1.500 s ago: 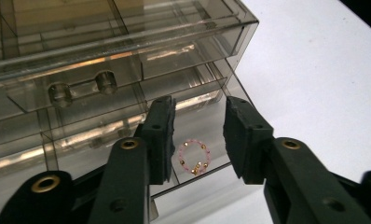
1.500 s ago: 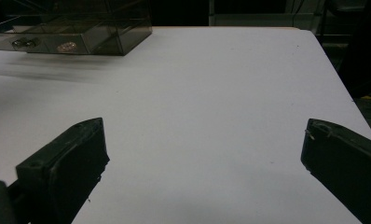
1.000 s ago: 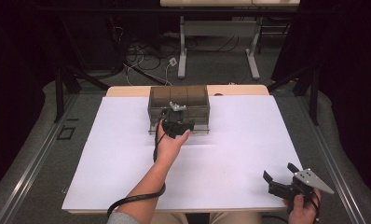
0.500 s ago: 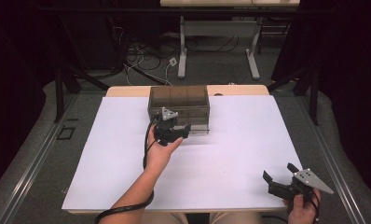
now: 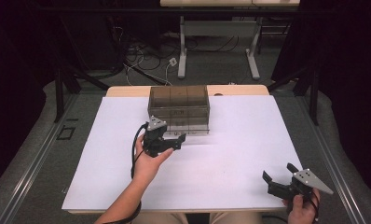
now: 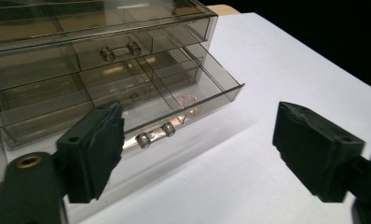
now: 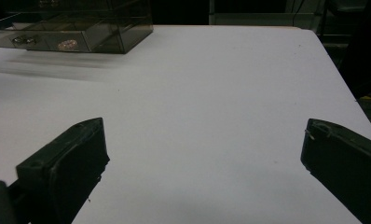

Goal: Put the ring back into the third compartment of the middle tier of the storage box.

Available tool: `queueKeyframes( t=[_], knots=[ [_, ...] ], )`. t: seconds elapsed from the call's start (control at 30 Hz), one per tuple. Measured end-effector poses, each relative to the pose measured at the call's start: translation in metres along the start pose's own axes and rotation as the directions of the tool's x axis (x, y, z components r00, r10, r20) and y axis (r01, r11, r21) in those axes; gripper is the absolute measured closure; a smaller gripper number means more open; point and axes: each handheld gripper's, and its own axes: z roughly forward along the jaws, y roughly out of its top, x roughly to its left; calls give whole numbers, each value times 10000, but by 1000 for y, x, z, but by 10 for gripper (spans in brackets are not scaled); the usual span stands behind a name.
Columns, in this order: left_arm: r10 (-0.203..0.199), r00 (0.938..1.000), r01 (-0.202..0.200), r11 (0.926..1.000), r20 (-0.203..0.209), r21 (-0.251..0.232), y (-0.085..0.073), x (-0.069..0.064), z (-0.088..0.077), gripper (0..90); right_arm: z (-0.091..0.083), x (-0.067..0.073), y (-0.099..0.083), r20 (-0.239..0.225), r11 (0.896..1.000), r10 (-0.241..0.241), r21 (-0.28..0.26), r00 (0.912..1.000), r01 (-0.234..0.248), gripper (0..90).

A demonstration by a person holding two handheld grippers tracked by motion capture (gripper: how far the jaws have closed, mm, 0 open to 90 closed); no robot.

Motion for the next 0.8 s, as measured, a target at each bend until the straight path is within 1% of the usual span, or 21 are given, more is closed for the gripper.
queueKeyframes(
  t=[0.07,0.1,0.13,0.17,0.2,0.23,0.3,0.4,0.47,0.5,0.53,0.57,0.6,0.63,0.7,0.8],
  knots=[
    [13,10000,-12,9999,60,-103,-4,2,-6,145,-1,0,0,-18,10000,22,91,10000,-22,0],
    [-11,10000,13,9999,95,-152,-6,3,-9,118,0,1,0,7,10000,44,62,10000,-44,1],
    [-3,9999,5,9998,128,-174,-8,4,-12,72,0,1,0,21,9999,83,68,10000,-83,0],
    [-41,9999,44,9997,139,-232,-10,4,-14,72,0,1,0,21,9999,83,68,10000,-83,0],
    [-59,9999,65,9994,151,-354,-15,6,-20,35,-1,1,0,5,10000,2,64,10000,-2,0],
    [-59,9999,65,9994,151,-354,-15,6,-20,15,-1,1,0,5,10000,2,64,10000,-2,0],
    [43,9999,-38,9990,111,-447,-20,8,-25,5,-1,1,1,-7,10000,15,71,10000,-15,0],
    [82,10000,-81,9981,23,-616,-29,12,-35,5,-1,1,0,14,10000,30,74,10000,-30,0],
    [74,9999,-80,9976,-83,-685,-36,16,-41,4,-1,1,0,4,10000,24,82,10000,-24,0],
    [2,10000,-9,9976,-99,-694,-39,18,-43,4,0,2,0,-20,10000,51,53,10000,-51,1],
    [43,10000,-50,9972,-89,-743,-47,22,-50,4,0,2,0,8,10000,26,88,10000,-26,0],
    [43,10000,-50,9972,-89,-743,-47,22,-50,4,0,2,0,8,10000,26,88,10000,-26,0],
    [72,9999,-83,9967,-139,-804,-50,24,-53,4,0,2,0,25,10000,-36,74,10000,36,0],
    [-12,9998,-7,9964,-223,-850,-57,28,-58,4,0,2,0,58,10000,-21,40,10000,21,0],
    [-2,9997,-20,9961,-249,-882,-59,30,-61,4,0,2,0,30,10000,-36,32,10000,35,0],
    [-206,9990,165,9950,-404,-983,-68,35,-68,4,0,2,0,93,10000,-21,30,10000,21,0]
  ],
)
